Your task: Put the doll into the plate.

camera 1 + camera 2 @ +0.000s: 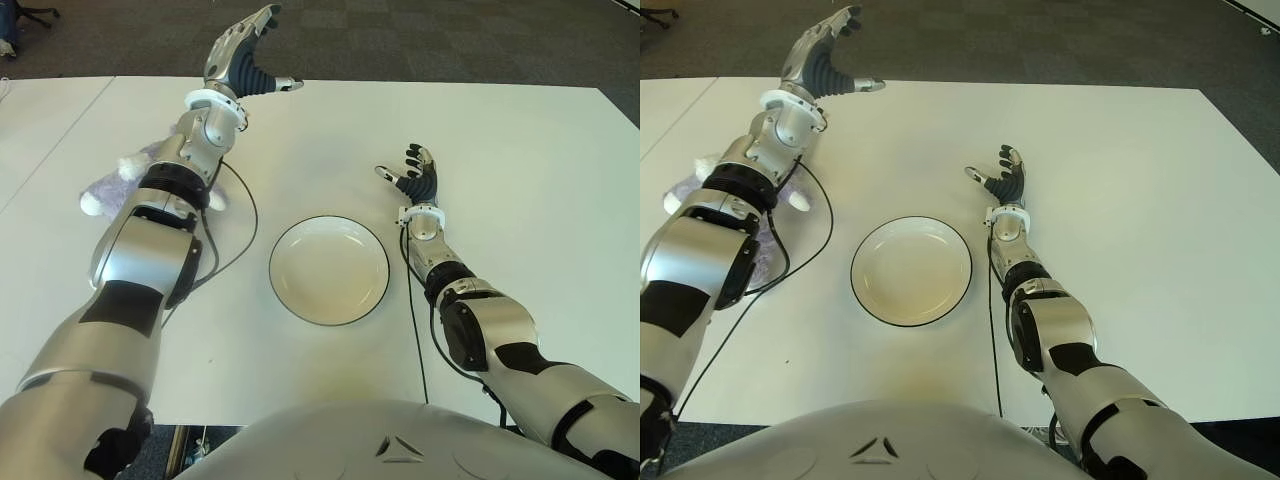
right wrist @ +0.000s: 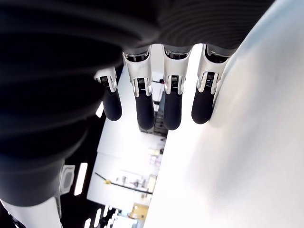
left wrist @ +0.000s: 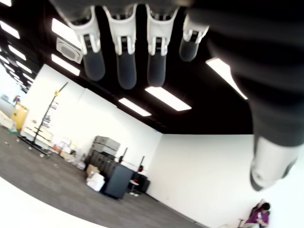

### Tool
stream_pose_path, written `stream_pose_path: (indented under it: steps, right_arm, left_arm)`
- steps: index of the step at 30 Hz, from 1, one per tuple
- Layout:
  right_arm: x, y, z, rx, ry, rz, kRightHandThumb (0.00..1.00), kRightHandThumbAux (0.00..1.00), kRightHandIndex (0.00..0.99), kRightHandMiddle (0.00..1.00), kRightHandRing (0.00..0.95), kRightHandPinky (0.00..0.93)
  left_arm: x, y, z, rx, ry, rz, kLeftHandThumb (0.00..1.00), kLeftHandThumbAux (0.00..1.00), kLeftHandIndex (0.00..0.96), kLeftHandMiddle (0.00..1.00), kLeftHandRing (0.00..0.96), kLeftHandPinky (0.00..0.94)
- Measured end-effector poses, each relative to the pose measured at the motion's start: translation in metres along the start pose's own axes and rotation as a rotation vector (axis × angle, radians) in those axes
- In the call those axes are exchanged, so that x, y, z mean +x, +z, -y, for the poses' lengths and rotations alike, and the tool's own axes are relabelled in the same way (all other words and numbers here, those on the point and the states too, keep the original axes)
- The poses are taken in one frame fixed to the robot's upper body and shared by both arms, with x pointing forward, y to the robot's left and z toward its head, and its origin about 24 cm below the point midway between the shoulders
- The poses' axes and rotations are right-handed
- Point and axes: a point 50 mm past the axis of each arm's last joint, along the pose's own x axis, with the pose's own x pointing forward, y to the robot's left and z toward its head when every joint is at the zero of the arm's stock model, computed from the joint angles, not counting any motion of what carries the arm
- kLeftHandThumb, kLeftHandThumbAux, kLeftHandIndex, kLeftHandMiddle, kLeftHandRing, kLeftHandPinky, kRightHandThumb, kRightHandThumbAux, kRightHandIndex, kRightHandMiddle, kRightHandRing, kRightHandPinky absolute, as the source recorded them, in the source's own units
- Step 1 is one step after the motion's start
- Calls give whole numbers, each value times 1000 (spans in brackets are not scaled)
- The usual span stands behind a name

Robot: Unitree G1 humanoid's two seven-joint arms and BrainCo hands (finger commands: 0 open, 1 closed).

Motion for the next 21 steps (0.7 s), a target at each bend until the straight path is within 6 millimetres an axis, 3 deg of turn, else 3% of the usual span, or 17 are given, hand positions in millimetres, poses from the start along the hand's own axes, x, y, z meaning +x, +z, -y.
stream_pose_path:
  steps: [1, 2, 6, 17, 20, 21]
  right_arm:
    - [0, 0, 0, -1, 0, 0, 0, 761, 162, 219, 221, 231]
    - [0, 0, 1, -1, 0, 0, 0, 765, 164, 222, 225, 236]
    - [1, 0, 2, -4, -2, 1, 0, 775, 170, 231, 235, 246]
    - [1, 0, 3, -4, -2, 4, 8, 777, 177, 235, 242, 242]
    - [1, 0, 3, -4, 0, 5, 11, 779, 181, 235, 241, 248]
    - [1, 0, 3, -4, 1, 6, 11, 777, 179, 233, 240, 245]
  left_arm:
    - [0, -3, -2, 16, 0, -13, 0, 559, 71, 386, 468, 514]
    - [-1, -5, -4, 30, 0, -24, 0, 546, 67, 599, 661, 698]
    - [-1, -12, -9, 85, 0, -62, 0, 482, 59, 737, 793, 855]
    - [-2, -24, -15, 212, -83, -133, 0, 381, 6, 801, 855, 868]
    - [-3, -27, -14, 248, -160, -156, 0, 309, 0, 762, 835, 840]
    - [-3, -28, -14, 257, -189, -166, 0, 285, 0, 586, 679, 691]
